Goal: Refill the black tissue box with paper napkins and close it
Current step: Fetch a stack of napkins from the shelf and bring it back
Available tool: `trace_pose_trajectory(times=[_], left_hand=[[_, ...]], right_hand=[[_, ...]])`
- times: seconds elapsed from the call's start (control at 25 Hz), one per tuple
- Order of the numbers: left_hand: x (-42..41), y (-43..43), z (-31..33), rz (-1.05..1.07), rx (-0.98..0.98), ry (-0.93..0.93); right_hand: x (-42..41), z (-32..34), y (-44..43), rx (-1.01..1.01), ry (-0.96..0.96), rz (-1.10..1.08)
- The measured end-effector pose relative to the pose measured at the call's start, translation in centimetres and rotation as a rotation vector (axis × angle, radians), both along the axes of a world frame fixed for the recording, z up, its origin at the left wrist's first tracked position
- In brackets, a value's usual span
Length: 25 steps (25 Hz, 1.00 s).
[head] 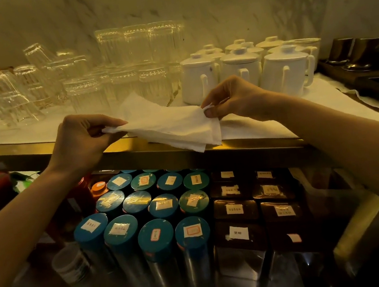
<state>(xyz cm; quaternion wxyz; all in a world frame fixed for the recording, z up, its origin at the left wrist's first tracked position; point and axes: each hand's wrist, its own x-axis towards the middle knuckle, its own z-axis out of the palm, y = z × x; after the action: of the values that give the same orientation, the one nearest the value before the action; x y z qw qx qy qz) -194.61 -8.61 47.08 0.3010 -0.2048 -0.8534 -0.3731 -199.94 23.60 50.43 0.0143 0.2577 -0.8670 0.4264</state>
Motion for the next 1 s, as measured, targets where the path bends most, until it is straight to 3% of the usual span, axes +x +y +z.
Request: trace_pose_trajectory(times=[0.4, 0.6, 0.76, 1.0], left_hand=[[6.7, -4.0, -0.5, 0.252, 0.078, -0.011], [16.1, -9.8, -0.4, 0.324, 0.174, -0.032], [27.7, -15.7, -0.8, 0.477, 0.22, 0.028], [52.2, -23.9, -1.3, 0.838, 0.215, 0.072]], right_hand=[[1.9, 0.8, -6.0, -0.137, 0.036, 0.136], [6.5, 1.6, -14.2, -0.138, 0.089, 0.299], [13.0, 1.6, -23.8, -0.099, 0.179, 0.473], [29.4, -0.1, -41.6, -0.191, 0.059, 0.84]])
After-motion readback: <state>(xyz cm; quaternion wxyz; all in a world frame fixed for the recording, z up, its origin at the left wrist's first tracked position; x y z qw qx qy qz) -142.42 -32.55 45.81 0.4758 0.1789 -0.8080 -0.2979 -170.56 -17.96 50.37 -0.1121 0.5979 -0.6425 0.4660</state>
